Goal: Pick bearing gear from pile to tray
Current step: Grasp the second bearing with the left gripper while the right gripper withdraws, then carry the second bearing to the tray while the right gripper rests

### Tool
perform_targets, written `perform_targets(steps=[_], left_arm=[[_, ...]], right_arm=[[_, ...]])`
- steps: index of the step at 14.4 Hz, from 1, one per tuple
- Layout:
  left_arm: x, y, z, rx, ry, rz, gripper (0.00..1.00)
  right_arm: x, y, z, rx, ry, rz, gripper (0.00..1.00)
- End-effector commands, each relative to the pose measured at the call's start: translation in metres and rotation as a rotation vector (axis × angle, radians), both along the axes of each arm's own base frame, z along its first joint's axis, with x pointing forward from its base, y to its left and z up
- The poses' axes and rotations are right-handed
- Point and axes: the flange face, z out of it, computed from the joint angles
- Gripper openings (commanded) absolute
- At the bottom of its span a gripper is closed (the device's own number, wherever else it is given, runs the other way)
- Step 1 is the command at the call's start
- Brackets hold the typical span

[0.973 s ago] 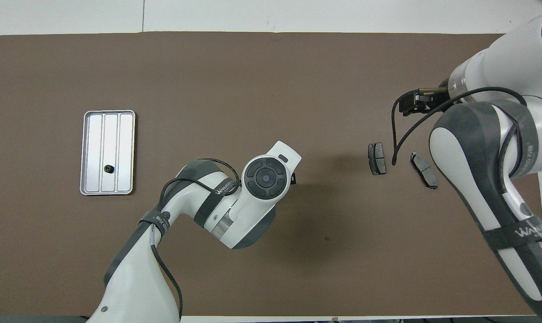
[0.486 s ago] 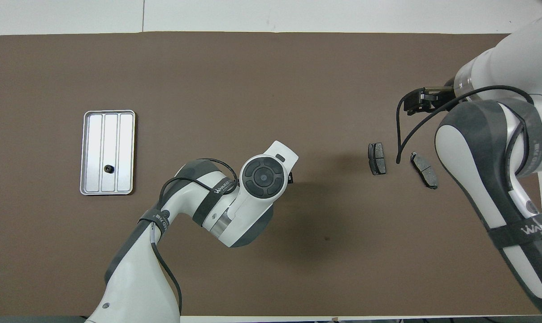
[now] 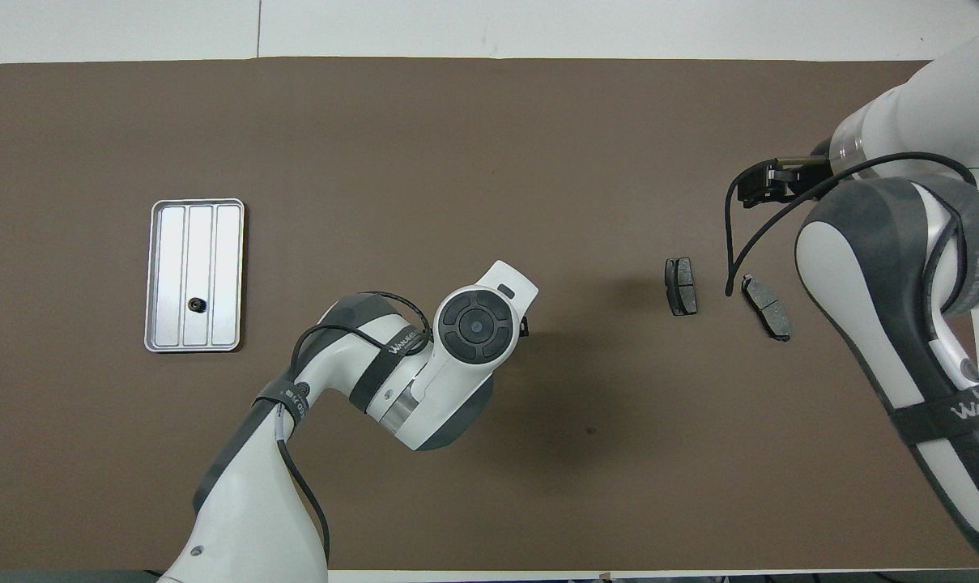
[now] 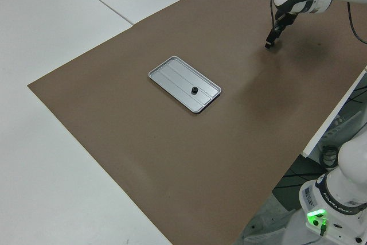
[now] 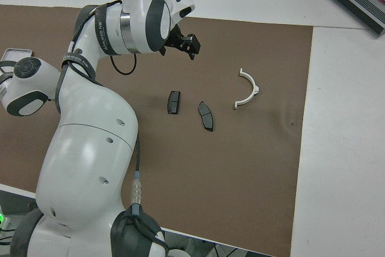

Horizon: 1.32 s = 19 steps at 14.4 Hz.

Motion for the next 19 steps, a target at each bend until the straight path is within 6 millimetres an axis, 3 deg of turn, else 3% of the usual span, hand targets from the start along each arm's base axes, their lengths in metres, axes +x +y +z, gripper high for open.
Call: perform_targets(steps=[1,2,3,4,5,9,12,14,15,19], left_arm=[[-0.004,0.0,-0.002,0.005,-0.024,0.0,0.84],[-0.004,0.0,-0.002,0.003,-0.025,0.0,0.74],[-0.004,0.0,-0.002,0.004,-0.026,-0.001,0.54],[-0.003,0.001,-0.002,0.004,-0.026,0.001,0.2],[-0.002,0.001,0.0,0.002,-0.028,0.001,0.0],[0.003,0.003,0.003,0.02,-0.038,-0.009,0.0],[0.024,0.003,0.032,0.042,-0.052,-0.001,0.0],[0.057,0.038,0.06,0.032,-0.072,0.054,0.0],[0.067,0.058,0.088,0.017,-0.092,0.043,0.0],[0.111,0.168,0.151,0.028,-0.092,0.005,0.0]], right_arm=[[-0.005,-0.002,0.002,0.006,0.011,0.027,1.0],[-0.008,0.001,0.007,0.005,0.003,0.033,1.0],[-0.012,0.002,0.011,0.004,0.0,0.041,1.0],[-0.017,0.002,0.018,0.003,-0.008,0.056,1.0],[-0.025,0.0,0.026,0.004,-0.014,0.067,1.0],[-0.06,-0.003,0.069,0.029,0.01,0.068,1.0],[-0.084,0.002,0.098,0.041,0.005,0.07,1.0],[-0.096,-0.001,0.111,0.052,0.002,0.063,1.0],[-0.103,-0.001,0.117,0.05,0.001,0.063,1.0],[-0.113,0.001,0.122,0.049,0.022,0.066,1.0]])
